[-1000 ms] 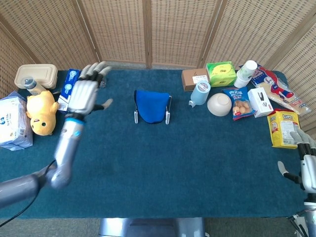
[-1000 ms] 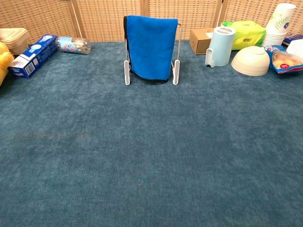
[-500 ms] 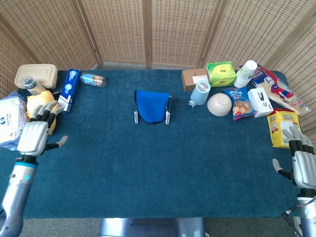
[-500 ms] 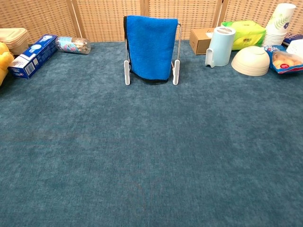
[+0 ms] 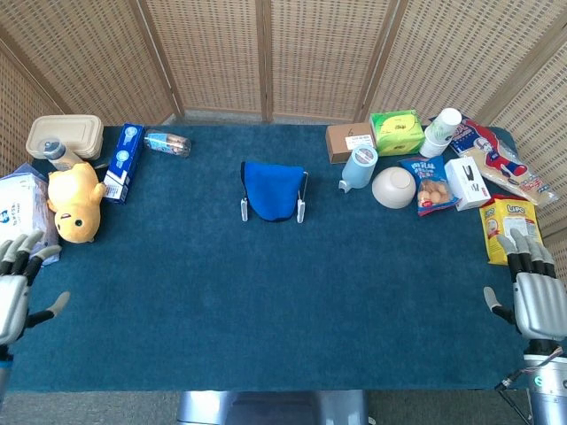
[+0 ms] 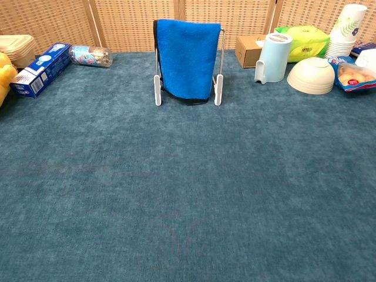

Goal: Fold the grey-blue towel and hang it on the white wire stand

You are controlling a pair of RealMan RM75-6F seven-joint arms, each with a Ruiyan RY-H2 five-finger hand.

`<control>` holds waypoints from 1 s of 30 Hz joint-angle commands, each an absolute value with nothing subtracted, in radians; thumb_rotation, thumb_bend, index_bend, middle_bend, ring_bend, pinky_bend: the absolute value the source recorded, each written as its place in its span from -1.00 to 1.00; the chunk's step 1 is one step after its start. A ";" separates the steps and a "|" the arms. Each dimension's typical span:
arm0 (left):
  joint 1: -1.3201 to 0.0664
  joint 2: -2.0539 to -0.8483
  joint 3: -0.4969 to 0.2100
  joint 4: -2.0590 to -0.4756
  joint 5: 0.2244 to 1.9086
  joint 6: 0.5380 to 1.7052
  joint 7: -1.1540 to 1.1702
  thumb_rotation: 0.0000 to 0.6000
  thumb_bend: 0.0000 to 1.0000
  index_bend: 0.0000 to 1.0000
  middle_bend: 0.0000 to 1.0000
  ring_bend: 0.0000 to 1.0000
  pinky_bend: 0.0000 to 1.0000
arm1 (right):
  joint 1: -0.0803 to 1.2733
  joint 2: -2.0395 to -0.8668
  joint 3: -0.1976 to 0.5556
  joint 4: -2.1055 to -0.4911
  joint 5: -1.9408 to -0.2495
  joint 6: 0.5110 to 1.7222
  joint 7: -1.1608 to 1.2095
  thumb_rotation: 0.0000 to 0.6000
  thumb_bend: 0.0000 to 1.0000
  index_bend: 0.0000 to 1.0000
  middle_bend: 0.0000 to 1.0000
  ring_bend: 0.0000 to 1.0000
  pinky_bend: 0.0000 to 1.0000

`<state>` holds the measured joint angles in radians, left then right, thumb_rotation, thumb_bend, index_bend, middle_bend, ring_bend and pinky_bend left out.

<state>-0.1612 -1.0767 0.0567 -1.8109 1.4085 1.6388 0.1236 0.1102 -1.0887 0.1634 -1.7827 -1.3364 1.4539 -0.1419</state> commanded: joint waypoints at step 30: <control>0.067 -1.079 0.105 -1.844 1.535 1.741 0.207 1.00 -0.30 -0.48 -0.76 -1.00 -1.00 | 0.102 -1.119 0.109 -1.748 -1.365 1.436 -0.118 1.00 -0.39 -0.98 -0.99 -1.00 -1.00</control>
